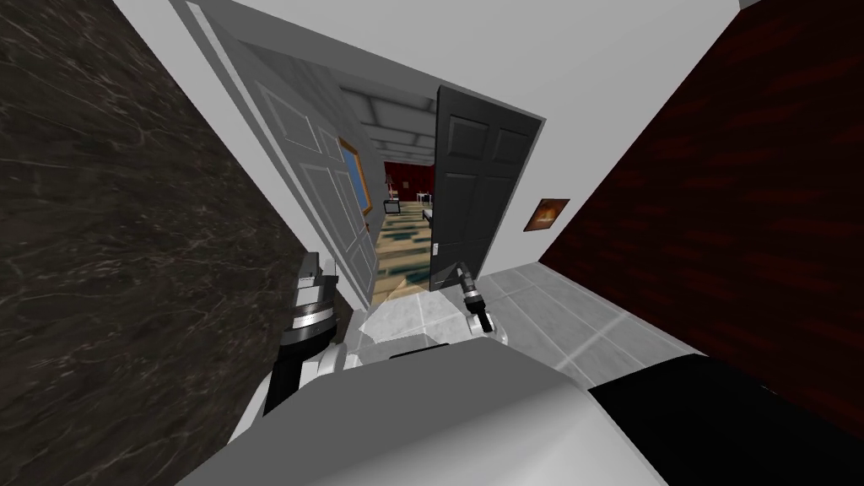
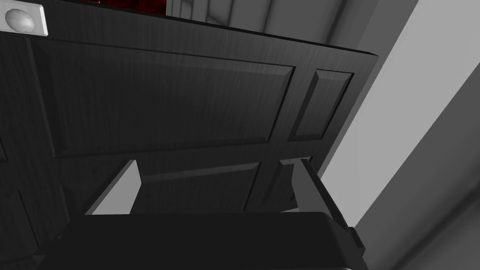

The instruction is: Push the door open

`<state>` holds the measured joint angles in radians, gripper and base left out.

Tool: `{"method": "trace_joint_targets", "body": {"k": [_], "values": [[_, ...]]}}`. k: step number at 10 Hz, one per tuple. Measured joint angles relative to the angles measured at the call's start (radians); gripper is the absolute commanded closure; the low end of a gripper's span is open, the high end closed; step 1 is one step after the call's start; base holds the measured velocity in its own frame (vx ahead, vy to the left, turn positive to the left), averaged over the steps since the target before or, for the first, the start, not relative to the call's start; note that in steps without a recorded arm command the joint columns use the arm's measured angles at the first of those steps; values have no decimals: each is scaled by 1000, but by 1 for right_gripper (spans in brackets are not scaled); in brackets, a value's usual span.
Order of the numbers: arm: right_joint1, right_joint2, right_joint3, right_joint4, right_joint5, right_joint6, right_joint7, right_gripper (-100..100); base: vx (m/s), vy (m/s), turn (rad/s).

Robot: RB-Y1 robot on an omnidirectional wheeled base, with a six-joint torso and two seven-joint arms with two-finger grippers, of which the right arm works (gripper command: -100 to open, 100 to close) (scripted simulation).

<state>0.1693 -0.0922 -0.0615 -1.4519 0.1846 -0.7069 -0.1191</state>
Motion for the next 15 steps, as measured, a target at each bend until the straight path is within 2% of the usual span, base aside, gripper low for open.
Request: {"method": "trace_joint_targets", "body": {"k": [9,11,15], "values": [[-107,-17,-24,281,35,-51,-61,-100,100,-3,0],[-118,-15,-26,323,45,-55,-73,-100,107,-13,0],[-159,-20,-34,432,60,-73,-99,-100,101,0,0]]}}
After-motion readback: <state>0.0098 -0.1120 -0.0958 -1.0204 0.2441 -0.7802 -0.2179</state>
